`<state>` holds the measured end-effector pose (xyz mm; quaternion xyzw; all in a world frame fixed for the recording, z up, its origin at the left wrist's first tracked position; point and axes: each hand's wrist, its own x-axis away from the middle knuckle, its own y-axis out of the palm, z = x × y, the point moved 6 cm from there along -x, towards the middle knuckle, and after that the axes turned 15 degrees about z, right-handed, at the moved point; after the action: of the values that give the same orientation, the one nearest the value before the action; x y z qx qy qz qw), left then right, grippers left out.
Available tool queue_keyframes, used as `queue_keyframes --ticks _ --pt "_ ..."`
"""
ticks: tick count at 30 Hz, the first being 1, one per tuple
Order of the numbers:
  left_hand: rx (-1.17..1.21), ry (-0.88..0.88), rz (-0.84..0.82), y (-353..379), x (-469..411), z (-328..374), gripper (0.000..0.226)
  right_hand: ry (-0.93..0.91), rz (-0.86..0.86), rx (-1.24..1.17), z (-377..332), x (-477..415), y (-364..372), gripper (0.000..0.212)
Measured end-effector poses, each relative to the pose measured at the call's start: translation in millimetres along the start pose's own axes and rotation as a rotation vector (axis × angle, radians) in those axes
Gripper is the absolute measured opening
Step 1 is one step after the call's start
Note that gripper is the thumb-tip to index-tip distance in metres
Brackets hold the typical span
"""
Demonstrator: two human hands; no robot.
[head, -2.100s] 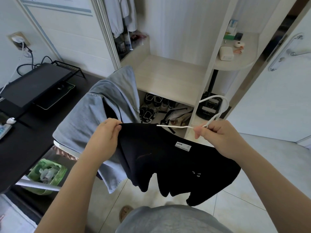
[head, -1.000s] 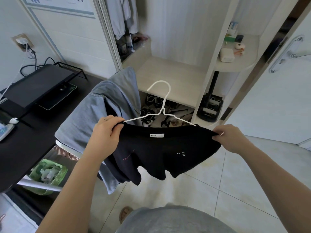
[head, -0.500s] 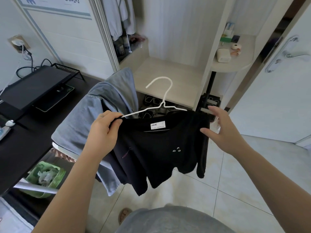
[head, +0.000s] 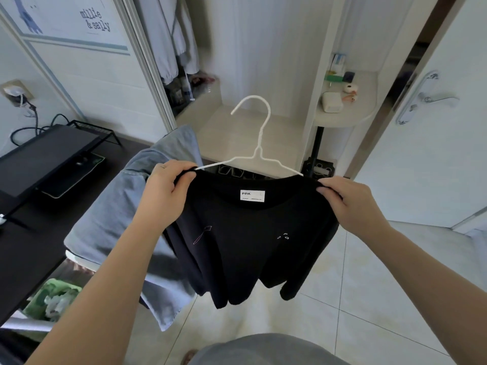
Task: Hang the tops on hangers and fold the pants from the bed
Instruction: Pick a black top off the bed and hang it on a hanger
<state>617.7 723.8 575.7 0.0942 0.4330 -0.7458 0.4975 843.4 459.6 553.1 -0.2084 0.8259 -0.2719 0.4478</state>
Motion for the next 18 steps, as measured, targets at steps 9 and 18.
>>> queue_keyframes --ticks 9,18 --pt "-0.012 0.187 0.021 25.0 -105.6 34.0 0.018 0.256 -0.282 -0.299 -27.6 -72.4 -28.7 0.025" --pt "0.1 0.229 0.078 71.8 -264.4 82.8 0.022 0.544 -0.009 -0.549 -47.0 -182.8 -41.4 0.033"
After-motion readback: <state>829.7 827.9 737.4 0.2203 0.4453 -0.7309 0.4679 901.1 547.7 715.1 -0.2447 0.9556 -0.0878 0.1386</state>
